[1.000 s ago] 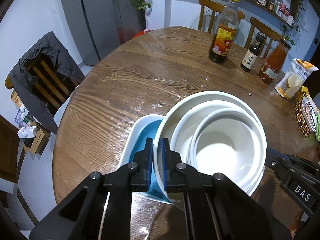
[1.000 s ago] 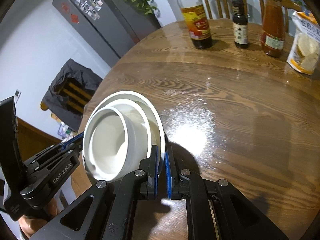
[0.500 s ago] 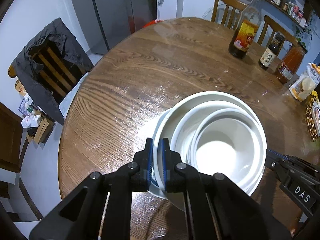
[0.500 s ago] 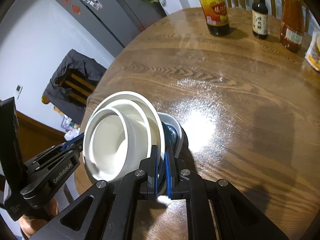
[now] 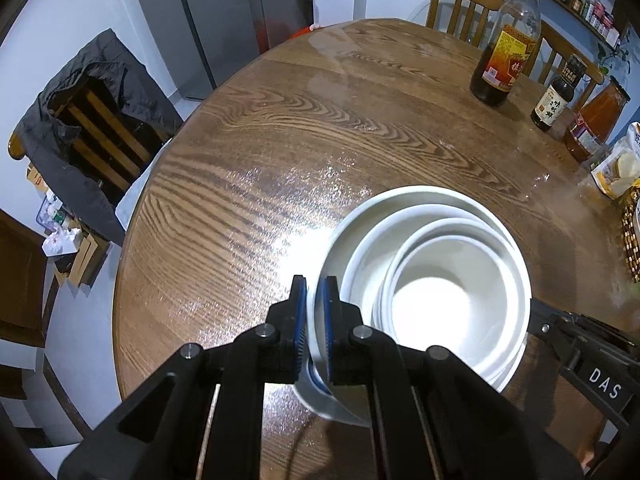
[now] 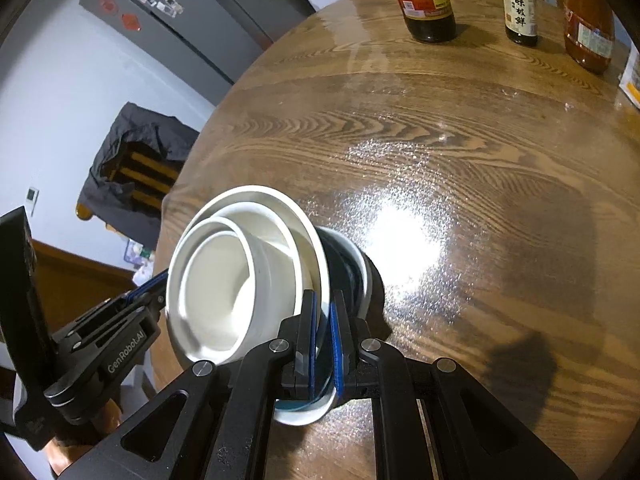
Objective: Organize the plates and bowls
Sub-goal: 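Lower the white bowl stack into the teal bowl and open both tools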
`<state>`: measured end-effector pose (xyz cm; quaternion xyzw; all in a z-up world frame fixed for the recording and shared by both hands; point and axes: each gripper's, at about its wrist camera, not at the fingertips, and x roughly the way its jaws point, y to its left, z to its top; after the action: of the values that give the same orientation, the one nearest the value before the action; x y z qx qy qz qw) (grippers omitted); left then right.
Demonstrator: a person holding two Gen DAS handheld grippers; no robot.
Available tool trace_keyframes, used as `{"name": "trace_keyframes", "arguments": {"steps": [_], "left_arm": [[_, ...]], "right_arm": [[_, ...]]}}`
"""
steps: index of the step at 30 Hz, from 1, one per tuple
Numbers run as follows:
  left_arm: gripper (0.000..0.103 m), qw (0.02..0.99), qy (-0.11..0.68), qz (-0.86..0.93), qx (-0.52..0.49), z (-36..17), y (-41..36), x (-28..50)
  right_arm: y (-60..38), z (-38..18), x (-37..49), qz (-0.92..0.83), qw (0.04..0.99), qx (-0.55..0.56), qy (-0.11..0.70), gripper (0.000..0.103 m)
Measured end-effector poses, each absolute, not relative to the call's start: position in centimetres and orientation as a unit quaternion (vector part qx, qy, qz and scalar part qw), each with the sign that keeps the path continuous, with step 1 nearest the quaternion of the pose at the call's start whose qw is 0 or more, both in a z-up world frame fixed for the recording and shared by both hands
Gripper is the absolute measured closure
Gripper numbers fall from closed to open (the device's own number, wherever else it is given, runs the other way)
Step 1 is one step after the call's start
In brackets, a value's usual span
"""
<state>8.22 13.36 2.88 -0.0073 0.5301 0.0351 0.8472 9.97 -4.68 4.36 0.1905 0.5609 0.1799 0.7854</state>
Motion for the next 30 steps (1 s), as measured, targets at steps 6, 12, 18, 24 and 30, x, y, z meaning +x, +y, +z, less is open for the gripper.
{"name": "trace_keyframes", "arguments": {"steps": [6,12,18,24,30], "left_arm": [[0.099,0.849,0.527,0.033,0.001,3.0,13.0,9.1],[0.099,0.853,0.522,0.026,0.005,3.0,12.6,10.0],[0.099,0.854,0.519,0.02,0.004,2.9,12.3,10.7],[0.099,0.857,0.515,0.018,0.002,2.9,12.0,11.4],[0.099,0.858,0.513,0.018,0.003,2.9,11.6,12.0]], "right_arm": [[-5.0,4.4,10.5,0.172,0.787,0.199,0.558,0.092],[-5.2,4.6,11.1,0.16,0.795,0.196,0.551,0.092],[-5.4,4.8,11.7,0.15,0.802,0.193,0.546,0.092],[-5.6,4.9,12.5,0.146,0.805,0.189,0.544,0.092],[-5.7,5.0,13.0,0.145,0.807,0.183,0.543,0.092]]}}
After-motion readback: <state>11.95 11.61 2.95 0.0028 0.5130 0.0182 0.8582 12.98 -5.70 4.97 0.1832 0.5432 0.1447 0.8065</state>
